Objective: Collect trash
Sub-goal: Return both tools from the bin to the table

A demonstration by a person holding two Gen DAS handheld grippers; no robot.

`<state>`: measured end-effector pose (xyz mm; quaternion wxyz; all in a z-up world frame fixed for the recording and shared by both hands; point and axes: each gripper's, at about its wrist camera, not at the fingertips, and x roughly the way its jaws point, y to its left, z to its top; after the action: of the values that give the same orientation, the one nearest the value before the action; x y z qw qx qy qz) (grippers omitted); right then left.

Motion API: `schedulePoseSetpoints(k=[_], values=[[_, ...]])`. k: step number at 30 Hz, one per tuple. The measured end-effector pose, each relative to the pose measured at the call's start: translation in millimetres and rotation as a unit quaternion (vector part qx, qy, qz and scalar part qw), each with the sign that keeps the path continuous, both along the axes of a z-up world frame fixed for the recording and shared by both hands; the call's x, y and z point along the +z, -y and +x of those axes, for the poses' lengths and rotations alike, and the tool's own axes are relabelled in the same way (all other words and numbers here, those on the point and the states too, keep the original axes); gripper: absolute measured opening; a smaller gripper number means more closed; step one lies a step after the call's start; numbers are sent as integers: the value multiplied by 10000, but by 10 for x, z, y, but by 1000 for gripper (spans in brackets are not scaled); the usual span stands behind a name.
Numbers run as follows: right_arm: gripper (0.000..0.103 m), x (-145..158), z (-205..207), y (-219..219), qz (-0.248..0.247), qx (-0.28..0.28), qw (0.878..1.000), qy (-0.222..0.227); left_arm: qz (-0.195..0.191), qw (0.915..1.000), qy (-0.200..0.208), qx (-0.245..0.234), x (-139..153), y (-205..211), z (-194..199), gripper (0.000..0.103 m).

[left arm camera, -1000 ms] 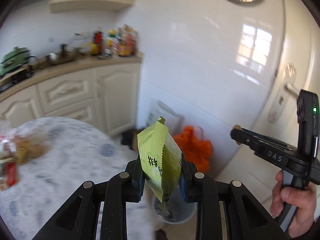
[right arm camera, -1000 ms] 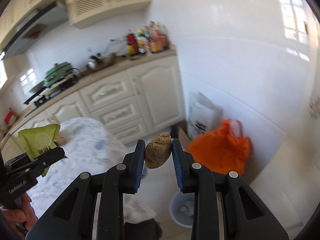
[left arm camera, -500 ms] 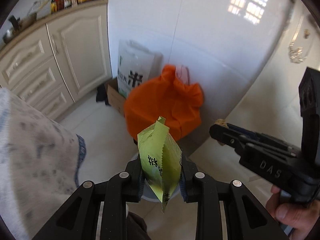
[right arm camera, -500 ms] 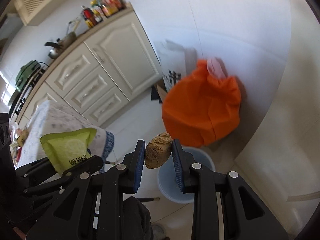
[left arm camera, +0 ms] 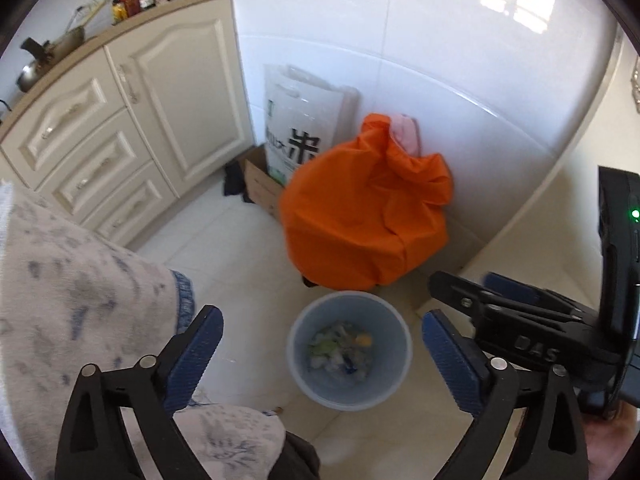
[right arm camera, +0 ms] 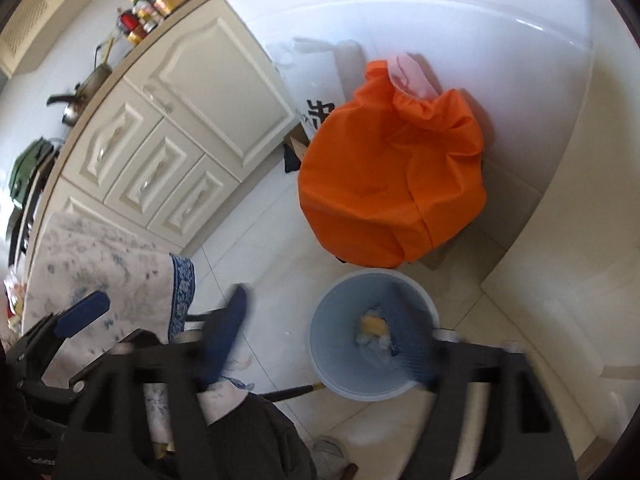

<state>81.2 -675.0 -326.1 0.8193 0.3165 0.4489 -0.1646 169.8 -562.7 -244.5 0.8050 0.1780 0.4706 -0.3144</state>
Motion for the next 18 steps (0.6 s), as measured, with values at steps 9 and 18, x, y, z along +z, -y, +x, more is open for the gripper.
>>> schedulePoseSetpoints(k=[9, 18], values=[[103, 274, -167, 6, 26, -345, 9991, 240, -299, 9993, 181, 132, 235, -217, -257, 102], [103, 1119, -235, -347, -307, -222, 9949, 932, -1017, 9928, 573, 276, 1049, -1030, -612, 102]])
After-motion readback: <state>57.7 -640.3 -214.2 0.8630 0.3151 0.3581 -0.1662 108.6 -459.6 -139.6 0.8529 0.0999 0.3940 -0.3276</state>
